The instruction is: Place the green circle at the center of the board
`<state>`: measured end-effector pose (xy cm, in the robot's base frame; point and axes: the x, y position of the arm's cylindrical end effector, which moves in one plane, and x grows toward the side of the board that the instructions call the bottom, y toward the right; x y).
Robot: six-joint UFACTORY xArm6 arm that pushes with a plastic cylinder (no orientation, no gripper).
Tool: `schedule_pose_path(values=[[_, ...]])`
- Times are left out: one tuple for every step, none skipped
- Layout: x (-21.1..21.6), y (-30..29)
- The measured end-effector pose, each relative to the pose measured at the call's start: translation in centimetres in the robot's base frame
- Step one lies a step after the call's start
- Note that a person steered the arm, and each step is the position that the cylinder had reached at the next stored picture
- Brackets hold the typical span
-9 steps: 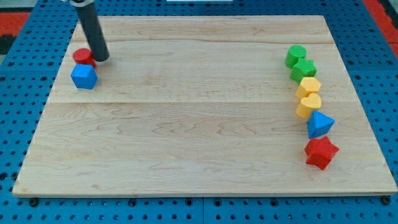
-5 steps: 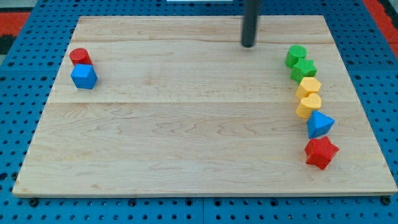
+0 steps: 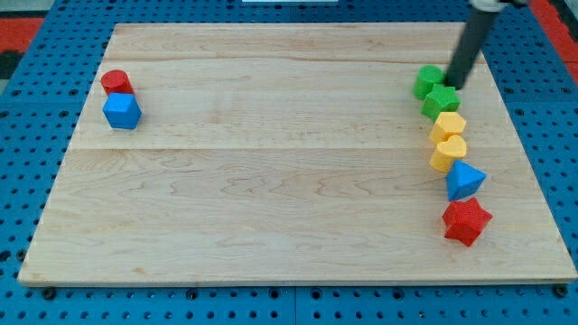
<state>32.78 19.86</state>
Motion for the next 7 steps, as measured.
schedule_pose_path(values=[[-2.2, -5.4], [-0.5, -12.8], [2.0, -9.3], [4.1, -11.4], [4.1, -23.4], [5.1, -26.3], [7.9, -24.8]])
